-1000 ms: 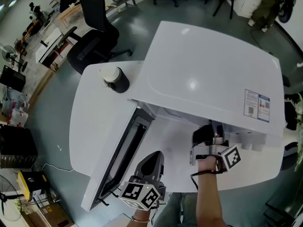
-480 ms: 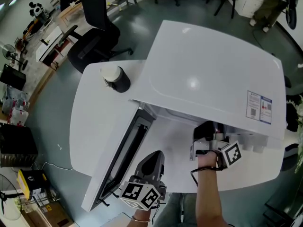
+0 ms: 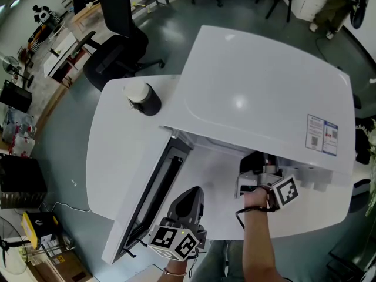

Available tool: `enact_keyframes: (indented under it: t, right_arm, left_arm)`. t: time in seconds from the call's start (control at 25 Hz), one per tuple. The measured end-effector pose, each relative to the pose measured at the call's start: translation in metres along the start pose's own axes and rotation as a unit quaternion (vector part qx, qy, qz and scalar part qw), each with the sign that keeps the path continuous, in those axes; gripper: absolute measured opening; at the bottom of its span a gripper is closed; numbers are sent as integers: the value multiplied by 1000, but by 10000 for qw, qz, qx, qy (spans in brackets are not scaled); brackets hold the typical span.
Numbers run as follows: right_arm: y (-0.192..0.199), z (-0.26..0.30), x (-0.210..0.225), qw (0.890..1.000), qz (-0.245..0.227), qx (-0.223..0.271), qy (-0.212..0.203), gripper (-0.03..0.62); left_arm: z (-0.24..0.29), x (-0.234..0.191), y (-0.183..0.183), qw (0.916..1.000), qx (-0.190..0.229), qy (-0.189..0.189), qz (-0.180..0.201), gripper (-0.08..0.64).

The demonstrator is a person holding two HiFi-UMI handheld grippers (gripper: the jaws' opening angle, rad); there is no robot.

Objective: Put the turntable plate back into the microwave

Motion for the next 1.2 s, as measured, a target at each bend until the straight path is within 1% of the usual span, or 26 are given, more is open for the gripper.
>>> enact_keyframes:
  t: [0.12,0.32,0.44,0.56,0.68,0.88,1.12,1.2]
  right_arm:
    - [1,-2,1,9997,-135,-1,179,61]
    - [3,-1,2,9992,-203,6,346,58]
    - [-1,-1,3,9982,-265,39,539,57]
    - [-5,0,2,9960,-350,34,823,57]
    - [-6,0,1,9937,-461,-12,1022,58]
    - [-4,-1,-2,9912,-571,-55,1192,58]
    - [-3,0,-4,9852,-760,-148,1531,75]
    - [-2,1,-5,9833,-872,-232,1581,77]
  left_arm:
    - [1,0,-1,10000,-19,-13,8,0]
    - [1,1,1,10000,-47,-54,46,0]
    - [2,2,1,9999,-57,-73,84,0]
    - [3,3,0,9999,-70,-94,98,0]
    - [4,5,-1,9999,-71,-96,96,0]
    - [5,11,-5,9999,-47,-87,107,0]
    - [10,20,-7,10000,28,-33,90,0]
    - [10,23,-7,10000,42,-18,70,0]
Point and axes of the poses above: the fingertips, and each gripper's own axes: z forward along the fingers, x to its right, y out of its underside, the point moved 5 cm from there along -z, backward along the fingers, and after that the axes turned 6 degrees about z, right-handed, at the moved point
